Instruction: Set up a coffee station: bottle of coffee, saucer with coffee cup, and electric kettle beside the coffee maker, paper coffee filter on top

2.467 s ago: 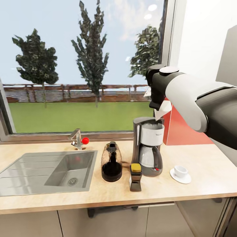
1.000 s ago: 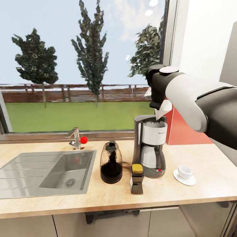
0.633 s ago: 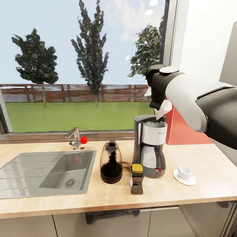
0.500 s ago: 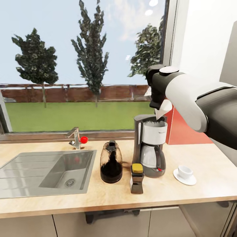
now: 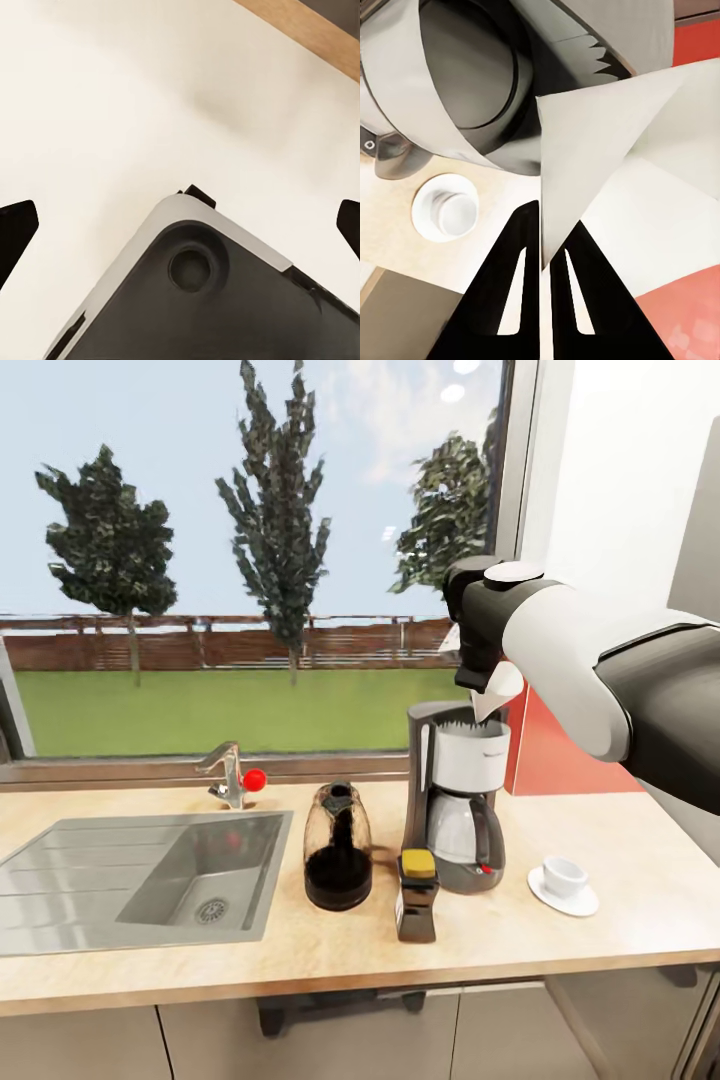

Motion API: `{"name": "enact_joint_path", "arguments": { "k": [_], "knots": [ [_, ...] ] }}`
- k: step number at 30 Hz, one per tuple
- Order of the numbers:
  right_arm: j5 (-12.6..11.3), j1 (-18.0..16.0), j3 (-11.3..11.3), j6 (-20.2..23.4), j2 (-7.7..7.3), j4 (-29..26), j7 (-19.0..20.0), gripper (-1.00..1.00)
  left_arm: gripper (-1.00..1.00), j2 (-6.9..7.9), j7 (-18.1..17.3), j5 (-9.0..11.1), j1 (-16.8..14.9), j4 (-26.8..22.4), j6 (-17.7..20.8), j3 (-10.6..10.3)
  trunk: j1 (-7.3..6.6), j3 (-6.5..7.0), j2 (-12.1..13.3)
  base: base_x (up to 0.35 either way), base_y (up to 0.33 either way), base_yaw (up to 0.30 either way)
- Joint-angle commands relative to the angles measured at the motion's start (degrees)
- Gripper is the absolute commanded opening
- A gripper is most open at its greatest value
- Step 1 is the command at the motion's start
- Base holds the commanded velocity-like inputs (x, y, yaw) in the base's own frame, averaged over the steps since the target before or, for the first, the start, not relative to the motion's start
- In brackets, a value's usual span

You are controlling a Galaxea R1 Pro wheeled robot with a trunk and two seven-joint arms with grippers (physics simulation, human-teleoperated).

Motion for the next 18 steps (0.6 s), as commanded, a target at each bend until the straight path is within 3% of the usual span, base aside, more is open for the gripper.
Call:
{"name": "enact_joint_path", "arguments": {
  "k": [1, 10, 18],
  "knots": [
    [-0.02, -0.08, 0.12, 0.44, 0.03, 0.08, 0.17, -1.00, 1.00, 0.00, 0.28, 0.29, 0.02, -0.16, -0.05, -0.49, 0.23, -0.26, -0.46, 0.000, 0.000, 0.000],
    [-0.10, -0.08, 0.12, 0.53, 0.03, 0.08, -0.12, -1.00, 1.00, 0.05, 0.28, 0.29, 0.01, -0.16, -0.05, -0.49, 2.21, -1.87, -4.07, 0.000, 0.000, 0.000],
    [-0.11, -0.08, 0.13, 0.53, 0.03, 0.08, -0.50, -1.00, 1.00, 0.05, 0.26, 0.29, -0.02, -0.16, -0.13, -0.49, 2.21, -1.87, -4.07, 0.000, 0.000, 0.000]
  ]
}}
